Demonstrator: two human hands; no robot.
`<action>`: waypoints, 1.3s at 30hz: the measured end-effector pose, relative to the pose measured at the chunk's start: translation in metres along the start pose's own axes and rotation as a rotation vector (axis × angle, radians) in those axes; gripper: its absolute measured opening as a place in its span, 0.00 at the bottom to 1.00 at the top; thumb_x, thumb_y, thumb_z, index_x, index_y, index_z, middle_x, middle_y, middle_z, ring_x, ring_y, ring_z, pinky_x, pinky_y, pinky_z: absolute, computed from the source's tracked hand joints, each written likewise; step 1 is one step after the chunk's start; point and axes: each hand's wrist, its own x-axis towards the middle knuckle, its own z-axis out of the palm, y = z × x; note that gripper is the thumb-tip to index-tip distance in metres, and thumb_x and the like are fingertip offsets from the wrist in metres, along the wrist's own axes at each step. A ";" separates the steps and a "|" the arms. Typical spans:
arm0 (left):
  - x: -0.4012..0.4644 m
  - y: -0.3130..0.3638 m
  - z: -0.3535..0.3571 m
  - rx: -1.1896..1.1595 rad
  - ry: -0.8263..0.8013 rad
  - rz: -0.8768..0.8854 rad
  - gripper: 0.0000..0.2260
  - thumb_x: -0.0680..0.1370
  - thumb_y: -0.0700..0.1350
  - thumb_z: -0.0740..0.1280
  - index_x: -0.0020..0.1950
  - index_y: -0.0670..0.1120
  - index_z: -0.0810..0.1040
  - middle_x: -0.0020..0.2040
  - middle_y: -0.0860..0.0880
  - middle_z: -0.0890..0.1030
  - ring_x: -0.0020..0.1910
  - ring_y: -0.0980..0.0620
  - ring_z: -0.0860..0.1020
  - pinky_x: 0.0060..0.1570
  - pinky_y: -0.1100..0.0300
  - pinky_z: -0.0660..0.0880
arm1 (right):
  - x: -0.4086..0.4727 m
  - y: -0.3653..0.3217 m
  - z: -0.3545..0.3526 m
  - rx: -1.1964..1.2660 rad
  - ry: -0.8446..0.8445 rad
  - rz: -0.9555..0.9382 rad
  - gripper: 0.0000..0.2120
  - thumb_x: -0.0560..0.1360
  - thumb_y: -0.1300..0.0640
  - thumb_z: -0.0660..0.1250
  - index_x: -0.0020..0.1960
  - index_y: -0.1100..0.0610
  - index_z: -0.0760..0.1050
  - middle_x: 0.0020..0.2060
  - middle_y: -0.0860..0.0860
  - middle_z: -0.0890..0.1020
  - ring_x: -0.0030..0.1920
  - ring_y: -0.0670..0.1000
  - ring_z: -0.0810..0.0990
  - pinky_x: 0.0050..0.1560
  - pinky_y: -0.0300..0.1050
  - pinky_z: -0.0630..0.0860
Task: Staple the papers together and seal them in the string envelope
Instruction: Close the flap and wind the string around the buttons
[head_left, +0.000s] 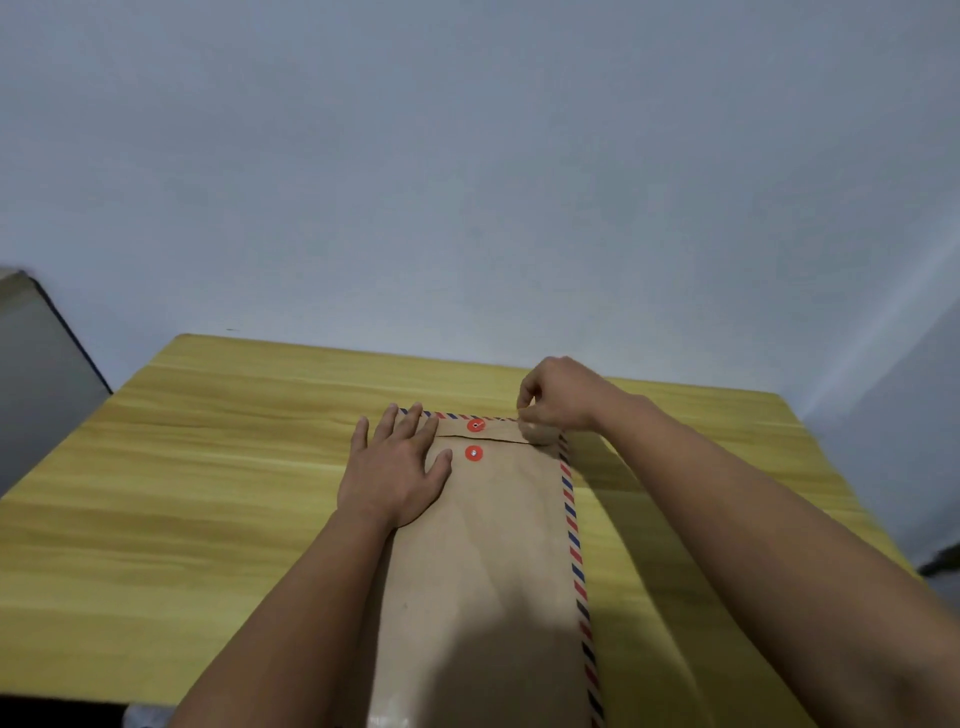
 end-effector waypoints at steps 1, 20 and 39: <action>0.000 0.000 0.000 0.002 -0.003 0.000 0.31 0.80 0.66 0.47 0.81 0.57 0.58 0.83 0.53 0.55 0.82 0.49 0.48 0.79 0.41 0.44 | -0.001 0.004 -0.007 0.005 0.006 0.008 0.04 0.75 0.56 0.73 0.46 0.54 0.87 0.41 0.44 0.84 0.48 0.48 0.83 0.44 0.41 0.73; 0.000 0.001 0.000 -0.009 0.012 -0.003 0.30 0.80 0.65 0.49 0.81 0.56 0.60 0.83 0.53 0.57 0.82 0.49 0.49 0.79 0.41 0.45 | -0.012 -0.043 0.046 0.433 0.136 0.041 0.09 0.76 0.56 0.66 0.42 0.55 0.84 0.36 0.45 0.84 0.39 0.46 0.82 0.42 0.46 0.79; 0.000 0.000 0.001 -0.003 0.004 -0.004 0.30 0.80 0.65 0.48 0.81 0.56 0.59 0.83 0.53 0.57 0.82 0.48 0.49 0.79 0.41 0.45 | -0.034 -0.022 0.075 -0.411 0.245 -0.268 0.13 0.82 0.55 0.61 0.45 0.55 0.81 0.40 0.51 0.80 0.39 0.59 0.80 0.35 0.46 0.69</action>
